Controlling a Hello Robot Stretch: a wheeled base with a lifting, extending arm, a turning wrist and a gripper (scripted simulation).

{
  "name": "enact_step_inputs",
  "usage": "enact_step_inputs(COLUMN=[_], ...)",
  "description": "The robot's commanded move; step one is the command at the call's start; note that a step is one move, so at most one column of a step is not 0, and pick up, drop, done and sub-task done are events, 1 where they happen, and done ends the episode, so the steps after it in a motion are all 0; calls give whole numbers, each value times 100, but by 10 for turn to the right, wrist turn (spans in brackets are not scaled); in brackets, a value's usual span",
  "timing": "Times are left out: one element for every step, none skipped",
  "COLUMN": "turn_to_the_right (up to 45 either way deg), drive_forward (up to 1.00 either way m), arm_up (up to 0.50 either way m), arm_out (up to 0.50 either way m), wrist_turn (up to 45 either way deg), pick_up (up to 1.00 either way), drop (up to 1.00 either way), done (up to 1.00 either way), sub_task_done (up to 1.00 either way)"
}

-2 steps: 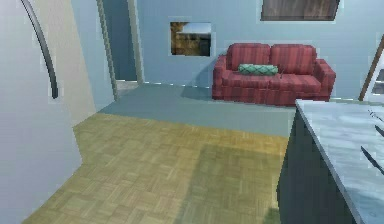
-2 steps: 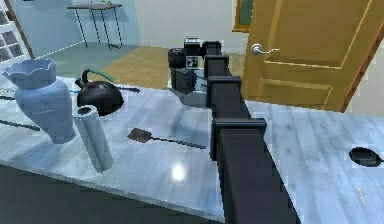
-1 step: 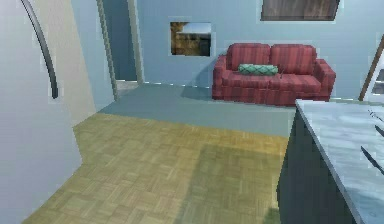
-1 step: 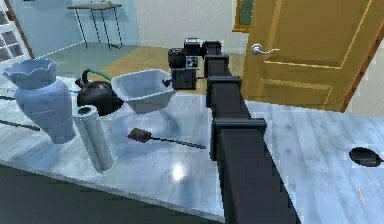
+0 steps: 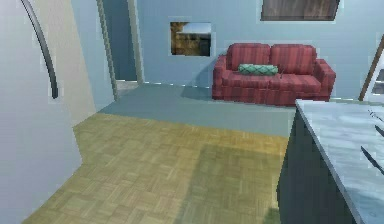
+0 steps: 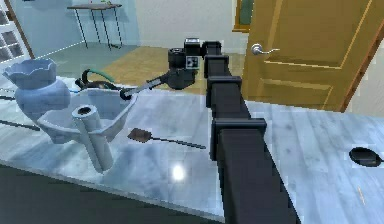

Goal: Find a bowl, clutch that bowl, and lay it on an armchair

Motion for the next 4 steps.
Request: enact_step_inputs(turn_to_the_right=[0, 0, 0, -150], drive_forward=[0, 0, 0, 0], arm_up=[0, 0, 0, 0], arm_out=[0, 0, -36, 0], wrist_turn=[-450, -360, 0, 0], pick_up=[0, 0, 0, 0], drop=[0, 0, 0, 0], done=[0, 0, 0, 0], sub_task_done=[0, 0, 0, 0])
